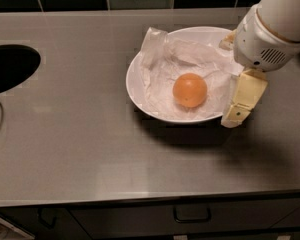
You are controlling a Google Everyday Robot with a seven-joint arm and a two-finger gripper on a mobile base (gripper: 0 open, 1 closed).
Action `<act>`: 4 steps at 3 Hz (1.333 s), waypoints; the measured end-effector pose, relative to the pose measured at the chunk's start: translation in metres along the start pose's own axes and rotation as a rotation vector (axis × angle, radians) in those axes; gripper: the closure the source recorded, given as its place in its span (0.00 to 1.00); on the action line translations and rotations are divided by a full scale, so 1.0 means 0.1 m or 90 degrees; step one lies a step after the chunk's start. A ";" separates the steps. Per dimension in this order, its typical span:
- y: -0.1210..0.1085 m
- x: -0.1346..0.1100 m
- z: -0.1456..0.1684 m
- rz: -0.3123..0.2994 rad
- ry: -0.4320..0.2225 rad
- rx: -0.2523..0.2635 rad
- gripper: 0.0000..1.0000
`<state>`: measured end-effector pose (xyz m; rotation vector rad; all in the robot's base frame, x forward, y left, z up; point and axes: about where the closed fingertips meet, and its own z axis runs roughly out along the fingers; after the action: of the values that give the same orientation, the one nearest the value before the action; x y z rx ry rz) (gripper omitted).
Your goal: Pick orange from white bowl
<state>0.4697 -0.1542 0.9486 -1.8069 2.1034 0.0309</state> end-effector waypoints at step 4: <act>-0.21 -0.37 0.08 0.040 -0.090 -0.029 0.00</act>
Offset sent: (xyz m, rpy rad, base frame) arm 0.0223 0.0278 0.0241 0.1449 0.0457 0.0031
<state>0.4964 -0.1214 0.9567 -1.7104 2.0734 0.2182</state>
